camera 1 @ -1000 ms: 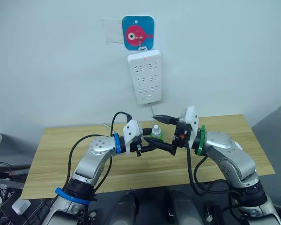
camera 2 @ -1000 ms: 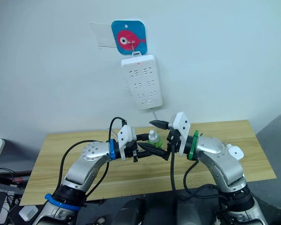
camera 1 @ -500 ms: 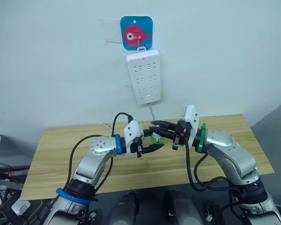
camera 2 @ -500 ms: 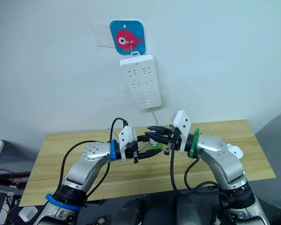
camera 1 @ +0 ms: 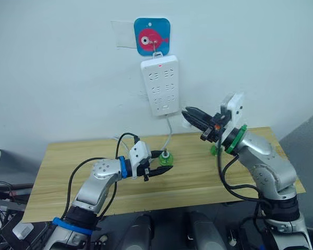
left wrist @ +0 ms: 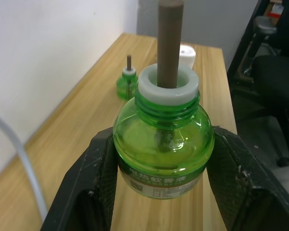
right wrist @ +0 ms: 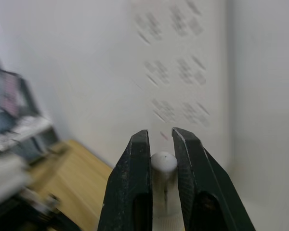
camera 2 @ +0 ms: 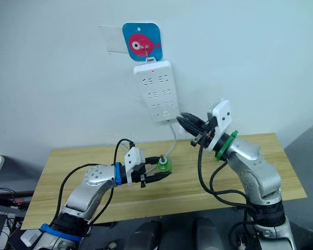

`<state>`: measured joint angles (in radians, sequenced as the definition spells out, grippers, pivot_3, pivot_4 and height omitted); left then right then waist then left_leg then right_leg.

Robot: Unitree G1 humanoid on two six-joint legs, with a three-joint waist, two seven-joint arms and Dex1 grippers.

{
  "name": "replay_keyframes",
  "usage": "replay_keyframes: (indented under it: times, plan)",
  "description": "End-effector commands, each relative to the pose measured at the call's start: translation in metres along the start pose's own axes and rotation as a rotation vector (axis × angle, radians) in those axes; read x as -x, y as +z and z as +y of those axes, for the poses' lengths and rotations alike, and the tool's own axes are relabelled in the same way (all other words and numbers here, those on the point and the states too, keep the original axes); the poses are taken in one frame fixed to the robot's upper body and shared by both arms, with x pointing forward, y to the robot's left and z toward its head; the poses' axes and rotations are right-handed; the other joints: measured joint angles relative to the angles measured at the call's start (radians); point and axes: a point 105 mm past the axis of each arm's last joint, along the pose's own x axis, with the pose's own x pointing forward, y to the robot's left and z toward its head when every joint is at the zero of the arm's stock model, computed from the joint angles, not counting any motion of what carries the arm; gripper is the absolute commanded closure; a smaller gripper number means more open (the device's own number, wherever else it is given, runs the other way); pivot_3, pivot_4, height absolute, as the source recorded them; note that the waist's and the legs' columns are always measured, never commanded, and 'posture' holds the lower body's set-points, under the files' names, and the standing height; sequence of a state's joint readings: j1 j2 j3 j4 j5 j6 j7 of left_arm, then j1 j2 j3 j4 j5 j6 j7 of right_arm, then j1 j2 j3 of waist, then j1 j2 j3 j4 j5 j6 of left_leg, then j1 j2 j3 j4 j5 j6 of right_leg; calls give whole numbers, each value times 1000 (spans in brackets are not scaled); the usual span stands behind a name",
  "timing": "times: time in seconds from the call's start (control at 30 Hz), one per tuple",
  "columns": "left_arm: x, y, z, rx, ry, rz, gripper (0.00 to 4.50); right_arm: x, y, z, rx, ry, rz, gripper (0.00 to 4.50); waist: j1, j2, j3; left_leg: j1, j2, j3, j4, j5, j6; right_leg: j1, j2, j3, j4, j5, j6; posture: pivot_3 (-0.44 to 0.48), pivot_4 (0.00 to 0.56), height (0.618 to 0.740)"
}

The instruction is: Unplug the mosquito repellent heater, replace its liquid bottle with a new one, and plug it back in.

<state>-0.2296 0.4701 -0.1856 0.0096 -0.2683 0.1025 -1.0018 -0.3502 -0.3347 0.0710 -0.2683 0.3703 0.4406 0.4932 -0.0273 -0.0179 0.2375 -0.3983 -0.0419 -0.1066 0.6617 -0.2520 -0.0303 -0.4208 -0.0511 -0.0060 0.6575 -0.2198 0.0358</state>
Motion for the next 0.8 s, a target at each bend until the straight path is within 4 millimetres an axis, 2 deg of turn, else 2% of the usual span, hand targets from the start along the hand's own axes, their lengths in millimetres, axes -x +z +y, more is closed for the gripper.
replay_keyframes:
  times: [0.03,0.23,0.3,0.47,0.6,0.8]
  plan:
    - [6,13,3,-31,26,-34,2256,-4,-34,-16,64,-103,46,4179,-1,0,0,0,0,0,0,0,0,0,0,0,0,0,0,7,228,740]
    - [14,11,0,-27,44,-13,2256,-13,-94,-33,19,-194,154,4179,-2,1,1,0,1,0,-1,0,0,-1,1,1,1,0,-1,43,235,740]
    - [17,11,-1,-26,45,-7,2256,-14,-106,-38,21,-218,174,4179,-1,2,1,0,1,0,-1,0,0,-1,2,1,1,0,-1,63,241,740]
    - [20,11,-5,-11,37,5,2256,-15,-123,-52,24,-282,208,4179,-1,2,2,0,1,0,-1,0,0,-1,2,1,1,-1,-2,73,250,740]
    - [21,12,-8,-6,31,7,2256,-11,-139,-54,27,-286,260,4179,0,2,3,1,1,0,-1,0,0,0,2,1,1,-1,-2,74,260,740]
    - [17,14,-8,-1,28,-5,2256,-4,-148,-58,6,-308,279,4179,-1,3,5,1,1,0,-1,0,0,0,3,2,1,-1,-2,59,269,740]
